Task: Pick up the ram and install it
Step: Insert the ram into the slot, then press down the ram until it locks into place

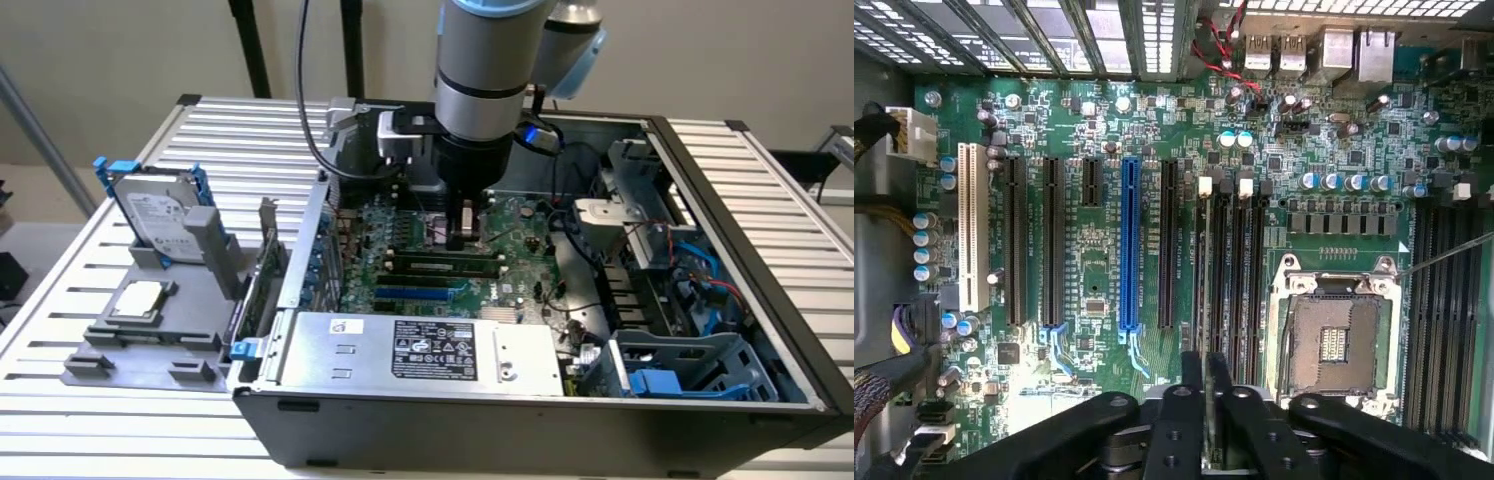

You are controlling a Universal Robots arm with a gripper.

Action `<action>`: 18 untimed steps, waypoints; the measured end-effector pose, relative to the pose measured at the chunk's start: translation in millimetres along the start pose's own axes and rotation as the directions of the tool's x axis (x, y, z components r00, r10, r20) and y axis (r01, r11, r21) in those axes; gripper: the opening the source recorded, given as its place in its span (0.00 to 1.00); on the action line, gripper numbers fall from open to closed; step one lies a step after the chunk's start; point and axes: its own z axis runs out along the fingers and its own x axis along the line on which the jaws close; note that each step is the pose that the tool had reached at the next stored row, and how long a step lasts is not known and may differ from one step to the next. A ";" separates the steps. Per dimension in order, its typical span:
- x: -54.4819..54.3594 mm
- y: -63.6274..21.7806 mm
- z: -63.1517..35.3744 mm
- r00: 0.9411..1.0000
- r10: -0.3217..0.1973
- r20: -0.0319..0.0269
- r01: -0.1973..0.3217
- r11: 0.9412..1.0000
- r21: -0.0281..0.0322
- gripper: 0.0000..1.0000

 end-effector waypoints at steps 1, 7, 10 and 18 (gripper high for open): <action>0.0 0.1 0.0 1.000 0.000 0.001 0.000 1.000 -0.001 0.13; 0.0 0.1 -0.2 1.000 0.000 0.000 0.000 1.000 -0.004 0.11; 0.0 0.1 -0.2 1.000 0.000 0.001 0.000 1.000 -0.004 0.11; 0.0 0.1 0.4 1.000 0.000 0.000 0.000 1.000 -0.004 0.11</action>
